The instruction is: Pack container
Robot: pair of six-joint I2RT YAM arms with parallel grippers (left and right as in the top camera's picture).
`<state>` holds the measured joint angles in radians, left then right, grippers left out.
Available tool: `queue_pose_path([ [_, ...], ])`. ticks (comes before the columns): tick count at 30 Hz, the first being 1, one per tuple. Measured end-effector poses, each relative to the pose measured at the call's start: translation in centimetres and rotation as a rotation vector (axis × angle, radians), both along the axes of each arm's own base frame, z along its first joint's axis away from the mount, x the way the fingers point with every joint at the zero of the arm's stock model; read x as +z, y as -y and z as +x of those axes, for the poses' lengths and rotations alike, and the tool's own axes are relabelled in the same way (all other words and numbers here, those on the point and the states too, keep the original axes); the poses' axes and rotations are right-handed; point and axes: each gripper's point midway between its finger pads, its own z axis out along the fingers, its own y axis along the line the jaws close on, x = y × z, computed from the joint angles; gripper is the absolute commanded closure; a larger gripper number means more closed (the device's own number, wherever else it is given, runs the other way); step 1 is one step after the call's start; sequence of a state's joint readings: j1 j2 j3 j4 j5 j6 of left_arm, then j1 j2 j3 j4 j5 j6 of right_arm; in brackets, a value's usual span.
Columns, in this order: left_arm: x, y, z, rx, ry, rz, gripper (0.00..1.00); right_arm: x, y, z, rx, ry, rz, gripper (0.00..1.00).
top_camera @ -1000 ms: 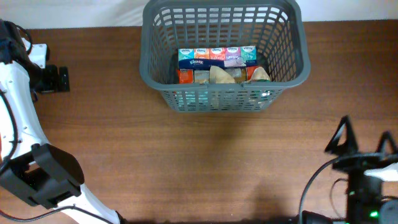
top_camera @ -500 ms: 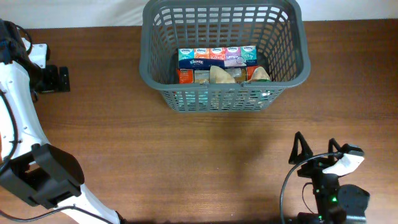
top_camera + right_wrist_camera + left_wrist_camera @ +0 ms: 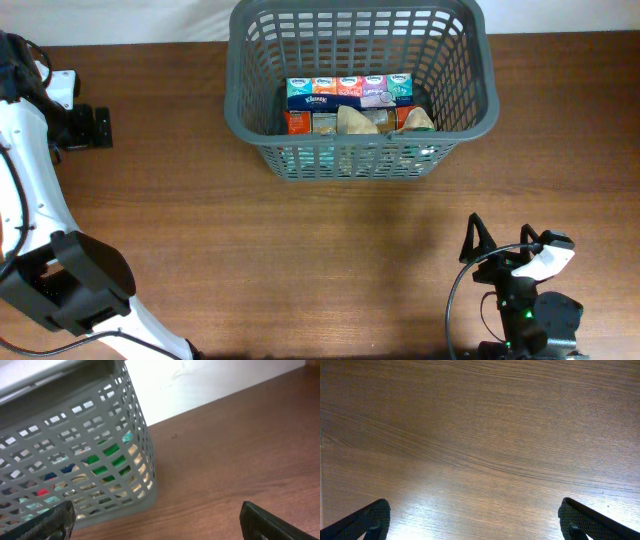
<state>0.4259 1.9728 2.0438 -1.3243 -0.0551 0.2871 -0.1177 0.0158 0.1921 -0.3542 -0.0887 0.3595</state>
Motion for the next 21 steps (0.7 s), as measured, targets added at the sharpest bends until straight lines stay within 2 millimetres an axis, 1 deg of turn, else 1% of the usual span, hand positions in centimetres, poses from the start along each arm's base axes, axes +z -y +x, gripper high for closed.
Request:
queue_pose_path([
  [2, 0.0, 0.0, 0.0, 0.0, 0.0, 0.0, 0.01, -0.8, 0.0, 0.1, 0.0, -0.016, 0.003, 0.01],
  [6, 0.0, 0.0, 0.0, 0.0, 0.0, 0.0, 0.01, -3.2, 0.0, 0.3, 0.001, -0.068, 0.008, 0.01],
  [8, 0.0, 0.0, 0.0, 0.0, 0.0, 0.0, 0.01, -3.8, 0.0, 0.3, 0.001, -0.081, 0.01, 0.01],
  [21, 0.0, 0.0, 0.0, 0.0, 0.0, 0.0, 0.01, -3.6, 0.0, 0.3, 0.004, -0.076, 0.01, 0.01],
])
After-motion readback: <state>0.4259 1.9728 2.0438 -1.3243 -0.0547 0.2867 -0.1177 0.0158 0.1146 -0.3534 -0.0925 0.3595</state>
